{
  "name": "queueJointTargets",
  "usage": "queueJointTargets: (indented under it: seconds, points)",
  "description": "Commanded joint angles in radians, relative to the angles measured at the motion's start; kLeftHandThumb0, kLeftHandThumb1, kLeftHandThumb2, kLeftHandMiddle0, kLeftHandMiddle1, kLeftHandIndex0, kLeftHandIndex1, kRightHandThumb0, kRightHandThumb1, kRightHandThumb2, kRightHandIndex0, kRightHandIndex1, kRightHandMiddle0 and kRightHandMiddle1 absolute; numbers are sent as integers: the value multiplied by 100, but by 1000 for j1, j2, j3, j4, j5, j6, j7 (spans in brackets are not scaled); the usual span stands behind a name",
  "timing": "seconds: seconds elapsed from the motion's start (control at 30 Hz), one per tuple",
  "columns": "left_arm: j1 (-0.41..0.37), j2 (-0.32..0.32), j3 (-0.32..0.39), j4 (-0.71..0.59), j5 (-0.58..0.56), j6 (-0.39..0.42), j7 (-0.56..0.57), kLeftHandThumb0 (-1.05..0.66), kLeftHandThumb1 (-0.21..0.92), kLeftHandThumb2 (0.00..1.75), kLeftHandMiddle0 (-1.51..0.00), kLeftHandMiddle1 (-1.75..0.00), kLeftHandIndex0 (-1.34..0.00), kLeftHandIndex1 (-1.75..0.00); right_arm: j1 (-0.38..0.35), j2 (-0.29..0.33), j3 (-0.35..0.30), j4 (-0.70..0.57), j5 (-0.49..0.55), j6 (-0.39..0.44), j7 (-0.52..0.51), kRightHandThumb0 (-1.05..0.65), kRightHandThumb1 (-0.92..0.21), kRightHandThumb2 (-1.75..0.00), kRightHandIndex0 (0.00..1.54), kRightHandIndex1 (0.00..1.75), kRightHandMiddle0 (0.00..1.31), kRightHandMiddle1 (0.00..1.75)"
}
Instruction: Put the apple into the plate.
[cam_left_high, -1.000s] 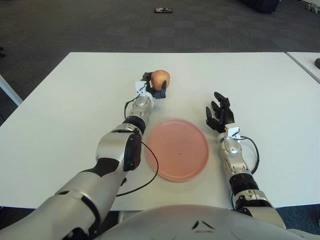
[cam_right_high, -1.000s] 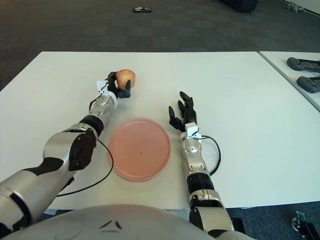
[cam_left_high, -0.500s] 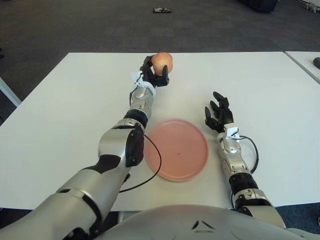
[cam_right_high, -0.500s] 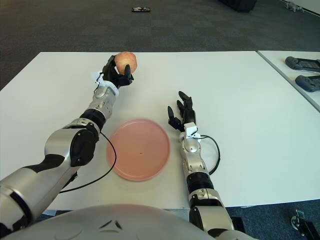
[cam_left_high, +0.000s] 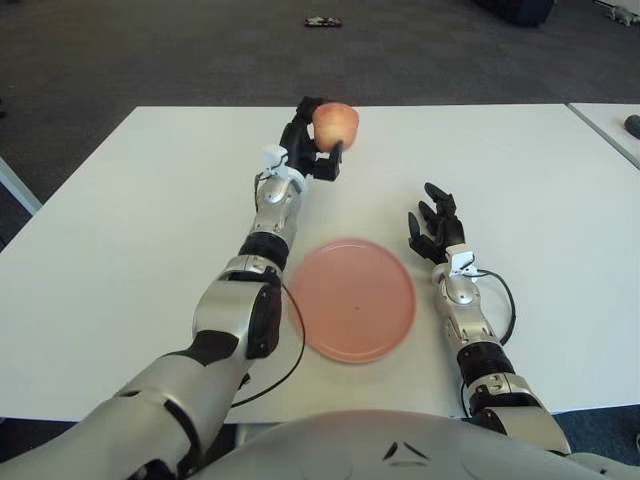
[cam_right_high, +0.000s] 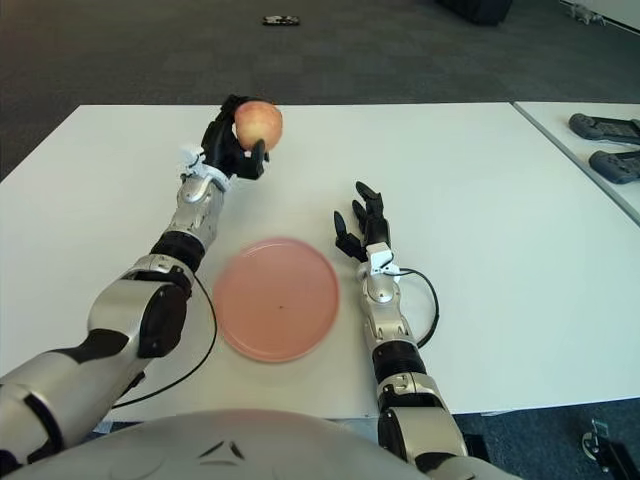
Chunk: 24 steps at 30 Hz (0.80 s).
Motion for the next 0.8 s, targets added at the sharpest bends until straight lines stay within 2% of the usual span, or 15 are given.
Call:
queueJointTargets:
  seconds: [0.0, 0.23, 0.43, 0.77]
  points:
    - [70, 59, -64, -112, 72, -8, -6, -52, 20, 146, -128, -175, -71, -175, 43, 8, 0, 79, 8, 54, 5, -46, -74, -77, 30, 15, 0, 54]
    - [184, 144, -146, -265, 158, -22, -31, -52, 19, 148, -127, -175, -72, -175, 37, 12, -2, 104, 12, 30, 9, -47, -75, -76, 30, 16, 0, 55]
    - [272, 186, -194, -360, 132, -37, -111, -53, 18, 148, -126, -175, -72, -175, 31, 12, -5, 122, 17, 25, 13, -47, -76, -75, 31, 17, 0, 56]
    - [367, 283, -269, -522, 115, -38, -263, -52, 18, 148, -123, -175, -72, -175, 22, 14, -7, 145, 18, 14, 15, -43, -76, -75, 31, 19, 0, 55]
